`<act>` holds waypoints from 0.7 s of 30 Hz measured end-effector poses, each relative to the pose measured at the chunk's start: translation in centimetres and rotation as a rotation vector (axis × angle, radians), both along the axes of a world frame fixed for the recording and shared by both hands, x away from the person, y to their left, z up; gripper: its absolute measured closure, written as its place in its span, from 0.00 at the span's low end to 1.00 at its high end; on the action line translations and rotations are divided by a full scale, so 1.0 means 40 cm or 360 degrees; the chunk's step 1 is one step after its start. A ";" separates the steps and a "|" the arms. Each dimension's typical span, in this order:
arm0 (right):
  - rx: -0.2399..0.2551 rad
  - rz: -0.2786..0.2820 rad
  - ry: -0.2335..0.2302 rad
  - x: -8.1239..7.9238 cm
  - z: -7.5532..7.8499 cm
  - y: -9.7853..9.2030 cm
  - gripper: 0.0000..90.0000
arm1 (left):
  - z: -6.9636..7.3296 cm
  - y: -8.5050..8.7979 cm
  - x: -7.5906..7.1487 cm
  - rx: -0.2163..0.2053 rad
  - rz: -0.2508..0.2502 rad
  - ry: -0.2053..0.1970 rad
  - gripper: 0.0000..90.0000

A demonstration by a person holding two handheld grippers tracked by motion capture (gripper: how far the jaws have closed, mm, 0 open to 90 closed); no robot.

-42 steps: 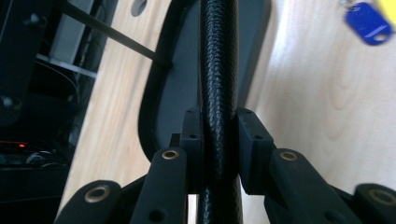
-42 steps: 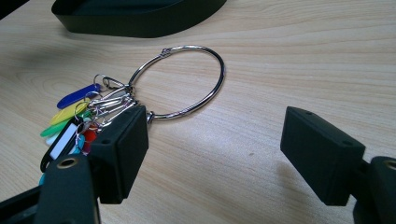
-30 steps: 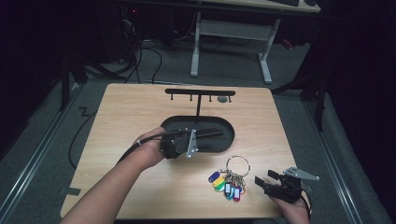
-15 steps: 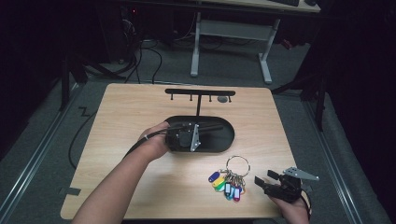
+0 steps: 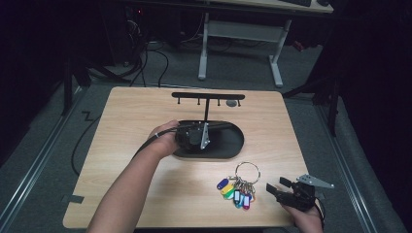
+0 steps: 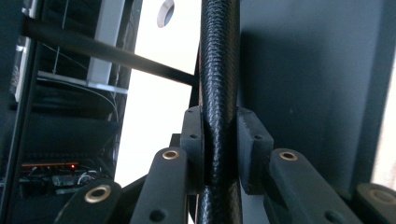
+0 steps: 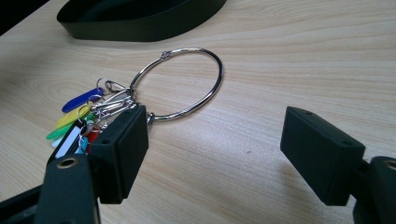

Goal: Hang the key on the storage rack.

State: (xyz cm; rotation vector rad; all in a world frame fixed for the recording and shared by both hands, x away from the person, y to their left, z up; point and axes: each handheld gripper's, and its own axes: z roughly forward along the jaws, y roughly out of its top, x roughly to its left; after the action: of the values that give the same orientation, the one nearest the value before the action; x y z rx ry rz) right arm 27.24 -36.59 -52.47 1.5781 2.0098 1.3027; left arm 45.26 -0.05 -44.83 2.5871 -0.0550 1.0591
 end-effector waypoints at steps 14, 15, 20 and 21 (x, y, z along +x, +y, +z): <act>0.0000 0.0003 0.0003 0.000 -0.002 -0.001 0.27 | -0.037 0.005 -0.005 0.0024 -0.0073 0.0012 0.84; -0.0002 0.0006 0.0002 0.001 -0.003 0.000 0.27 | -0.041 0.006 -0.007 0.0029 -0.0078 0.0007 0.84; -0.0007 0.0009 0.0009 0.001 -0.004 0.002 0.27 | -0.068 0.014 -0.015 0.0066 -0.0105 0.0038 0.84; -0.0007 0.0009 0.0011 0.001 -0.004 0.002 0.27 | -0.073 0.015 -0.018 0.0075 -0.0104 0.0038 0.83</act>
State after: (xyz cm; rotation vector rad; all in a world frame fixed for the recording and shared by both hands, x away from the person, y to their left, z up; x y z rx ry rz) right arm 27.27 -36.52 -52.63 1.5782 2.0213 1.2961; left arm 44.56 0.53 -47.77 2.6207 -0.1591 1.0151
